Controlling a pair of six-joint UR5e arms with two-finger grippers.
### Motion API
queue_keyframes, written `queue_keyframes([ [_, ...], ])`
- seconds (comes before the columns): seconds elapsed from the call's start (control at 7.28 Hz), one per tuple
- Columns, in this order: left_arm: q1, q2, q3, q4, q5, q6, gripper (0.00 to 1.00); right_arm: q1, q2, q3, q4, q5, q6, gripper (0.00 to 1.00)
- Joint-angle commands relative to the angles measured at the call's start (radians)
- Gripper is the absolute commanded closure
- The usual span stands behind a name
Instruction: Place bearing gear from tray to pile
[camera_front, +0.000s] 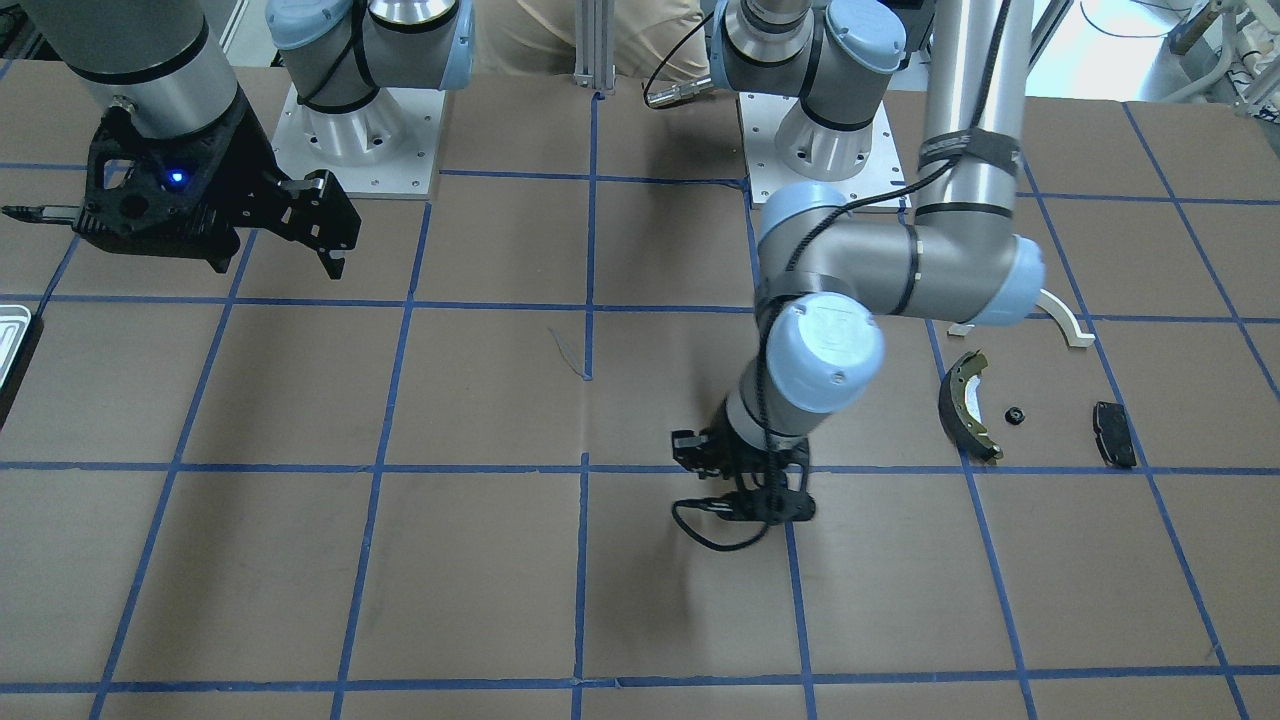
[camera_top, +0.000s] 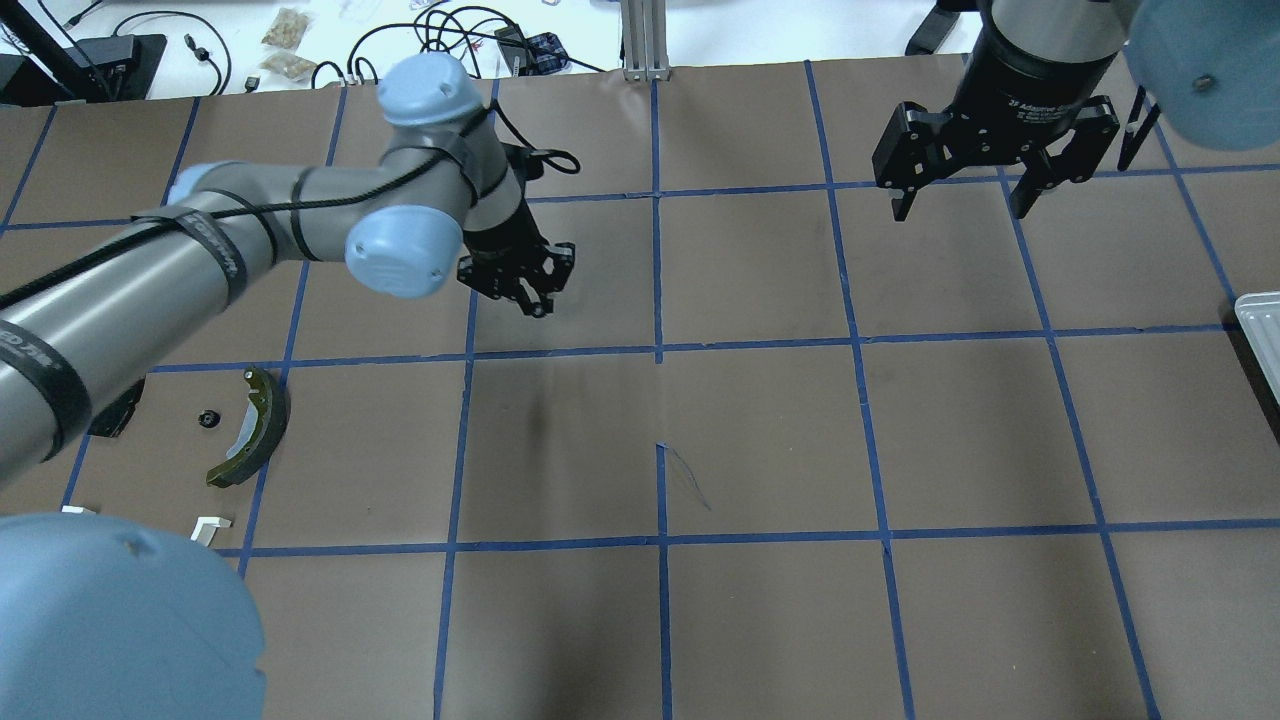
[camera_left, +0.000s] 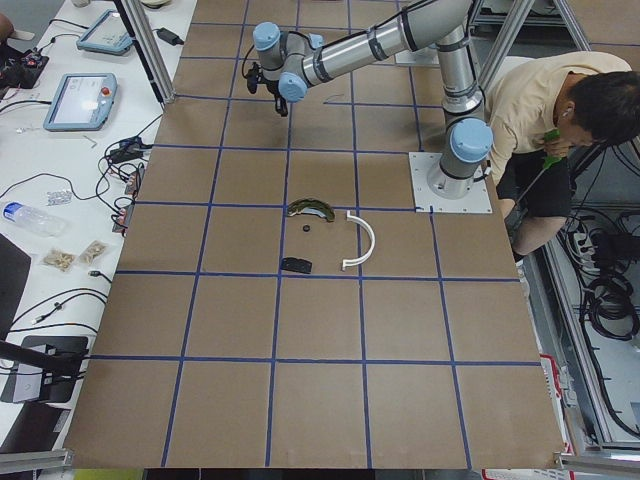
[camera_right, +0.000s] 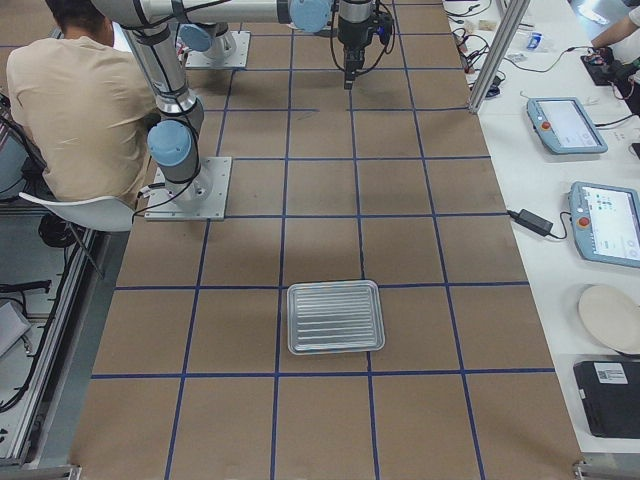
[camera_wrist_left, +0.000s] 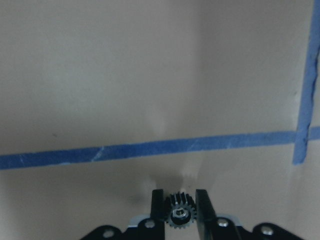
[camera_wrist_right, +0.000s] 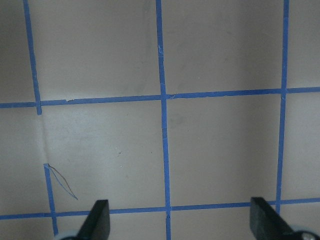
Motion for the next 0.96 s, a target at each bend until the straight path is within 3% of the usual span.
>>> queue_keyframes([
  [0.0, 0.206, 0.016, 0.095, -0.094, 0.009, 0.163, 1.0, 0.0, 0.0, 0.0, -0.004, 0.0, 0.001, 0.0],
  [0.27, 0.411, 0.019, 0.082, -0.134, 0.012, 0.423, 1.0, 0.0, 0.0, 0.0, -0.004, 0.0, 0.001, 0.0],
  [0.41, 0.49, 0.009, 0.076, -0.133, 0.102, 0.538, 1.0, 0.0, 0.0, 0.0, -0.005, 0.0, 0.001, 0.0],
  [0.82, 0.661, 0.001, -0.022, -0.102, 0.151, 0.671, 1.0, 0.0, 0.0, 0.0, -0.01, 0.002, 0.003, 0.0],
])
